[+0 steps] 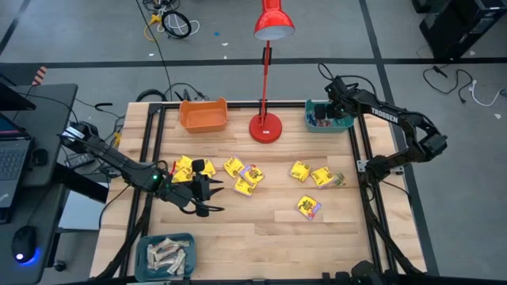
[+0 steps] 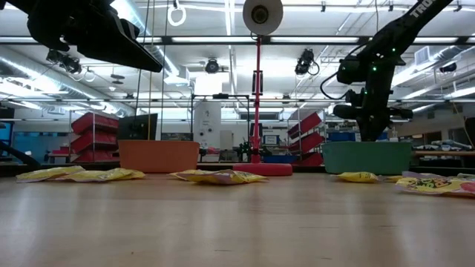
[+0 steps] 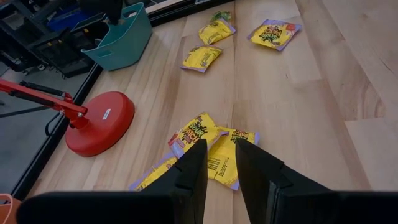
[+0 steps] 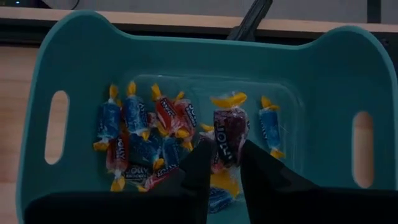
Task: Sort candy
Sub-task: Put the small violet candy into the green bin, then put the small green candy into the green bin
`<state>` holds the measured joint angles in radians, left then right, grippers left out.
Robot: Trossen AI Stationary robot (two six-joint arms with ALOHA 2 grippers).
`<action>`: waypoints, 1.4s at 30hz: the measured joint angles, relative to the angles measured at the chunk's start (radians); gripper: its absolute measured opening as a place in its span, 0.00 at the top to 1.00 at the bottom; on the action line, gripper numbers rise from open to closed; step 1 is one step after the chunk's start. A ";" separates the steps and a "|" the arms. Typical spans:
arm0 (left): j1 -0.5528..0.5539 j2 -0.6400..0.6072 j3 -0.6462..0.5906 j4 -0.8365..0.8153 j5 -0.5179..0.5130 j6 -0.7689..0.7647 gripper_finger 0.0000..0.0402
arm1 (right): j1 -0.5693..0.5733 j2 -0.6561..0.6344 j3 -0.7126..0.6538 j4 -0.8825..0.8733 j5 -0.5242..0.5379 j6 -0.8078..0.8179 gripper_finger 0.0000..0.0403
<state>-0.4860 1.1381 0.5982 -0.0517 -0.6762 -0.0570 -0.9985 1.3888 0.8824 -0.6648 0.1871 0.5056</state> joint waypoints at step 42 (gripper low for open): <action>0.000 0.000 0.000 0.000 0.000 -0.026 0.78 | 0.430 -0.005 0.145 0.010 -0.081 -0.298 0.70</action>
<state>-0.4858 1.1385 0.5980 -0.0513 -0.6758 -0.0834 -0.5681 1.3834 1.0279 -0.6547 0.1056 0.2078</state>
